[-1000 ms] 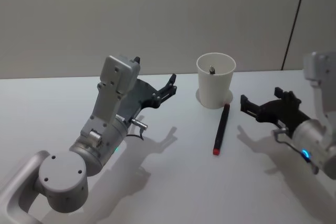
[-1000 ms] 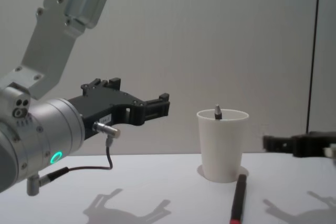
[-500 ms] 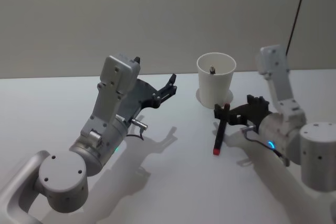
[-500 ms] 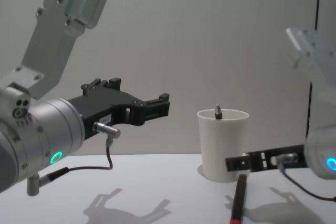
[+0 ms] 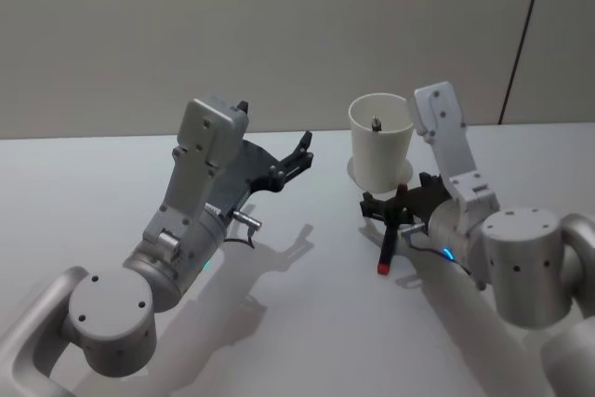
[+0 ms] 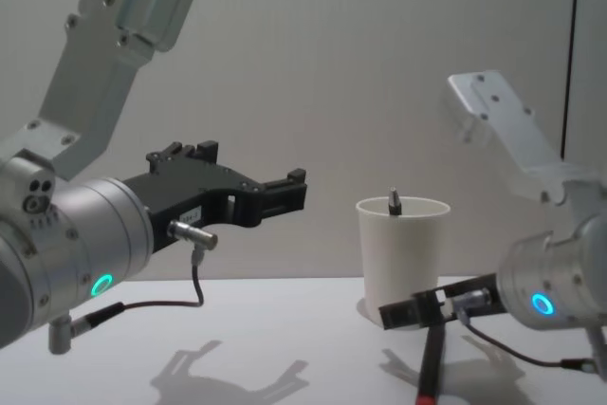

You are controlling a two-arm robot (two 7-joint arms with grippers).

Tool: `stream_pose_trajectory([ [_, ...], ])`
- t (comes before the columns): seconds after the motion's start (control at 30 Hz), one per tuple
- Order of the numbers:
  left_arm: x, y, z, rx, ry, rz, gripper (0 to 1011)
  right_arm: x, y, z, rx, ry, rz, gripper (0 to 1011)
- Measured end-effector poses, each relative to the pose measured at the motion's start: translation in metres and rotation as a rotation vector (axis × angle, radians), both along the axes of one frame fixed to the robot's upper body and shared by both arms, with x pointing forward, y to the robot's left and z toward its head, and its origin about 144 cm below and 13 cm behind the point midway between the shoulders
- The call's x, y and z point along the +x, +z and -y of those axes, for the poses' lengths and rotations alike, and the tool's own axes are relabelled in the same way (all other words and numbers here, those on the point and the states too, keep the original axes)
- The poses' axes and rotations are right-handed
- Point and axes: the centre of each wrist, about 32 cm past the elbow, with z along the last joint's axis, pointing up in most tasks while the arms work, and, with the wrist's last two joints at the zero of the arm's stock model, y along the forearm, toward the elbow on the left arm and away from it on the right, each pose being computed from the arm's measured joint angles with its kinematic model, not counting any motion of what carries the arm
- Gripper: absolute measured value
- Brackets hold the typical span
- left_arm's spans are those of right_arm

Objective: Place the pen into the pen holder.

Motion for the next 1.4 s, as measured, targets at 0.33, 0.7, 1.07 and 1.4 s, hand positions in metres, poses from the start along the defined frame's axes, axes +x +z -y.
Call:
stream_pose_trajectory([
  [0.33,0.000,0.000,0.000,0.000,0.000,0.000,1000,0.004,-0.003,-0.010,-0.040,-0.019,-0.015,1001],
  [0.7,0.000,0.000,0.000,0.000,0.000,0.000,1000,0.006,-0.009,-0.014,-0.055,-0.035,-0.039,1002],
  [1.07,0.000,0.000,0.000,0.000,0.000,0.000,1000,0.007,-0.014,-0.015,-0.054,-0.041,-0.050,1001],
  [1.4,0.000,0.000,0.000,0.000,0.000,0.000,1000,0.008,-0.016,-0.016,-0.054,-0.040,-0.054,853],
])
